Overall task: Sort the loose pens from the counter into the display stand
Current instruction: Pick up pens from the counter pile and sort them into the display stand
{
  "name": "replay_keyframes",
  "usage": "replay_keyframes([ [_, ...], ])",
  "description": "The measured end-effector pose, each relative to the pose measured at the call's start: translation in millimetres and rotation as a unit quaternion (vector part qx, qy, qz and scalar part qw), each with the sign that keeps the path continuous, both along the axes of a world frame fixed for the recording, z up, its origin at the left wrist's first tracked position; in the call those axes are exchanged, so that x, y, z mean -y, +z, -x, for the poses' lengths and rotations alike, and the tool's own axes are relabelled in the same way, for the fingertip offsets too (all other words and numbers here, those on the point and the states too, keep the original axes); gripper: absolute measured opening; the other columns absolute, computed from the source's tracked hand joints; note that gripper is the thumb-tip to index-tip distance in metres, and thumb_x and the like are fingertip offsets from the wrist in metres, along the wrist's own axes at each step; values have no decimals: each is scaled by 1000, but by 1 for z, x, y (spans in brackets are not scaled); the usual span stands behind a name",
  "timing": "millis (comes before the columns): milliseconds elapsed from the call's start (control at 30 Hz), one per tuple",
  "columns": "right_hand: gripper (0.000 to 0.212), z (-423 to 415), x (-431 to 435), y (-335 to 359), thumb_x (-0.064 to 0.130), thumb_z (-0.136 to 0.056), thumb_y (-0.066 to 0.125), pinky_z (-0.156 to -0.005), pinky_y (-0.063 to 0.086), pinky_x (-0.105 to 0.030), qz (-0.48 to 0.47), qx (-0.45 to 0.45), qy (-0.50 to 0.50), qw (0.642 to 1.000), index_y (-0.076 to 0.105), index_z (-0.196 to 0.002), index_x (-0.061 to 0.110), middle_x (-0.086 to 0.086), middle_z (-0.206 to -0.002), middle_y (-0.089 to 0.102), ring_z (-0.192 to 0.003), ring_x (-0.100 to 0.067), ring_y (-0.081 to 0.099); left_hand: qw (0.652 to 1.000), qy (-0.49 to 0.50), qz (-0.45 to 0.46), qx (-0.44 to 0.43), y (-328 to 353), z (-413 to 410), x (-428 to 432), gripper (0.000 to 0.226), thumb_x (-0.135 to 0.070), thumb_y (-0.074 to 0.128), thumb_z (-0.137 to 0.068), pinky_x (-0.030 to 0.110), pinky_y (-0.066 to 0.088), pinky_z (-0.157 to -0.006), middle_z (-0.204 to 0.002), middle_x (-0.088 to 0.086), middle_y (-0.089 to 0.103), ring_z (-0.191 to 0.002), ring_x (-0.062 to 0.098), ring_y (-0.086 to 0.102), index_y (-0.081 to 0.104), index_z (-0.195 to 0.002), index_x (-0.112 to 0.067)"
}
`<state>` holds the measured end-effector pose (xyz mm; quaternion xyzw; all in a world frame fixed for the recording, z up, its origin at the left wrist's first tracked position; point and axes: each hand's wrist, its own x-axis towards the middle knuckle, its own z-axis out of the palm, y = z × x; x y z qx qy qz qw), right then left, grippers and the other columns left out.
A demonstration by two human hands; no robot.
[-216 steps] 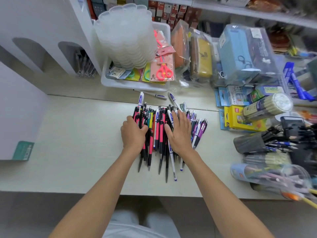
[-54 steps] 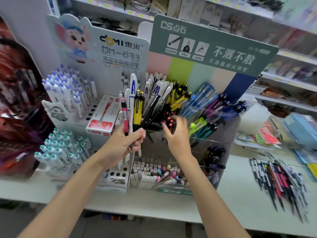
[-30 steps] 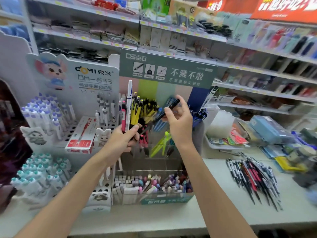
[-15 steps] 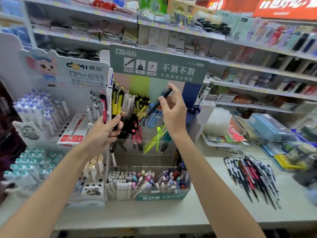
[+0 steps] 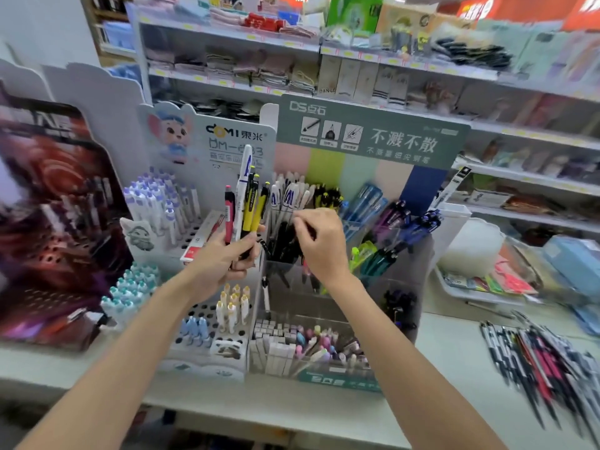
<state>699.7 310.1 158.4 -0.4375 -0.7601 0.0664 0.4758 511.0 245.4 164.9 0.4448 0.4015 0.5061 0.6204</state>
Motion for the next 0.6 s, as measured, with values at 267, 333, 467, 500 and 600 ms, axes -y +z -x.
replay_keyframes([
  [267,69,-4,10,52,47,-88,68,-106,44,-42,253,-111,171,946,32,-146,41,-3,-134,57,-127,-21,52,978,-203,53,3,-8,-29,-2,59,-31,82,-76,17,33,-46,-80,6,57,-58,11,41,53,-122,-8],
  [333,57,-8,14,51,38,-93,65,-108,40,-31,233,-90,169,953,42,-144,26,1,-139,56,-132,-16,47,978,-199,62,-1,-8,-35,-3,53,-16,76,-78,18,31,-47,-81,8,59,-59,11,44,50,-123,-6],
  [467,53,-13,14,48,36,-95,61,-104,34,-11,199,-71,149,966,47,-142,16,5,-142,54,-131,-5,45,980,-183,79,16,-5,-39,-3,41,-11,61,-80,19,33,-49,-87,11,60,-61,12,45,51,-119,-6],
  [500,54,-13,14,47,37,-95,61,-109,34,-18,196,-69,143,968,47,-142,15,5,-143,53,-134,-6,44,978,-193,73,16,-4,-40,-2,34,-19,64,-86,19,32,-49,-88,10,59,-61,12,44,53,-116,-8],
  [600,54,-15,12,48,40,-95,61,-115,33,-33,188,-61,136,971,50,-141,16,3,-144,53,-137,-9,42,983,-176,34,-39,-2,-44,-1,38,-48,50,-95,19,27,-50,-80,3,57,-58,9,40,56,-106,-12],
])
